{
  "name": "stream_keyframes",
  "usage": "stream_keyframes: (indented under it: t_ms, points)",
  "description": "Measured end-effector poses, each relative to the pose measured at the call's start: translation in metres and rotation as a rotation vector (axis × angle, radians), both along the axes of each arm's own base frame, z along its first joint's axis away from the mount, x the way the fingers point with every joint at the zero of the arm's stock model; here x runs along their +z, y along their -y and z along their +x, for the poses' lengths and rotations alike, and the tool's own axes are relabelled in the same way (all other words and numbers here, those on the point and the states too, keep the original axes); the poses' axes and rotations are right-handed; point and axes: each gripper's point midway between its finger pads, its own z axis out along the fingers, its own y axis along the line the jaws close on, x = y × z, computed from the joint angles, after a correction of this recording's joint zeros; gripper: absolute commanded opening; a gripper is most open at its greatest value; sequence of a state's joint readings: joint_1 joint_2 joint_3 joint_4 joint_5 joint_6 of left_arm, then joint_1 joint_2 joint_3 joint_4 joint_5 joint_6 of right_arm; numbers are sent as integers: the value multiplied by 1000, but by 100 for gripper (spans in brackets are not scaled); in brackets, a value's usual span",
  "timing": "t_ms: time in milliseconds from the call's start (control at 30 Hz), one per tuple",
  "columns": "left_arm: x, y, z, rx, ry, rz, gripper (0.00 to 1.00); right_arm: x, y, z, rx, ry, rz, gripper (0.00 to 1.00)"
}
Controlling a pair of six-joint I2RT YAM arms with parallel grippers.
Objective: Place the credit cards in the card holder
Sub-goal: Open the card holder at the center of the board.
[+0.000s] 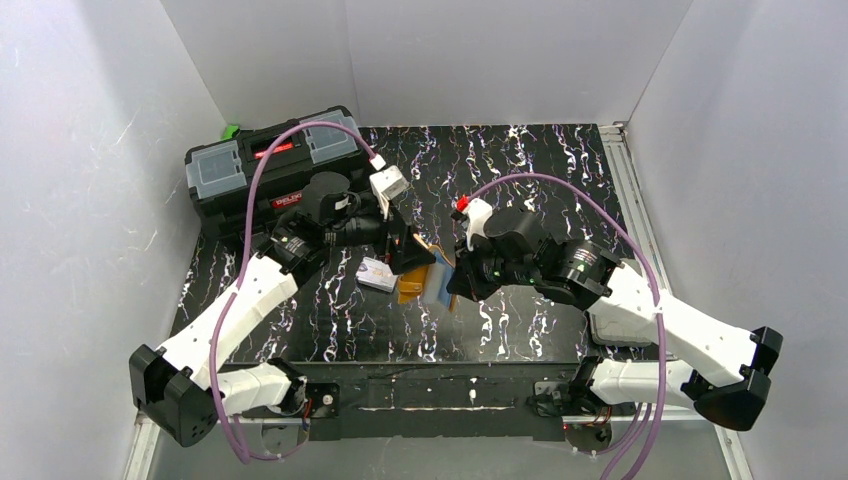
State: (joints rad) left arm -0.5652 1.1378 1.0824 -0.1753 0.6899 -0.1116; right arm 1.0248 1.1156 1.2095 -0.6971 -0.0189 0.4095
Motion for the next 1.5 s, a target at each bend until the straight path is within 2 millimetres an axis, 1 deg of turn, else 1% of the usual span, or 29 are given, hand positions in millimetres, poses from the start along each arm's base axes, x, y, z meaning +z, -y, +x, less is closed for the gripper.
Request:
stream_keyframes:
  t_ms: [67,133,400,533,633,767,867,1067,1200,1400,1500]
  points:
    - [-9,3,-3,-8,-16,12,98,1,0,-2,7,3,-2,1]
    - [-12,3,-3,-5,-18,16,98,1,-1,-3,13,8,-4,1]
    - [-13,2,3,47,-45,15,98,-10,-7,-5,41,-1,-41,1]
    - [-13,3,1,51,-70,6,98,-13,-9,-7,47,-4,-49,1]
    - [-13,4,-5,26,-71,5,98,-12,-9,-6,43,3,-51,1]
    - [-22,5,-23,-47,-84,32,98,-11,-8,-4,37,11,-53,1]
    - [-30,3,-32,-87,-88,61,98,-9,-8,-4,36,16,-47,1]
    - [-41,-7,-41,-111,-66,119,98,-2,-5,-5,38,30,-26,1]
    - [-45,-12,-41,-109,-51,153,98,6,-1,-8,45,52,-7,1]
    - [-44,-17,-38,-93,-28,186,98,17,4,-16,71,59,28,1]
    - [-44,-20,-35,-75,-15,200,98,20,9,-21,85,56,42,1]
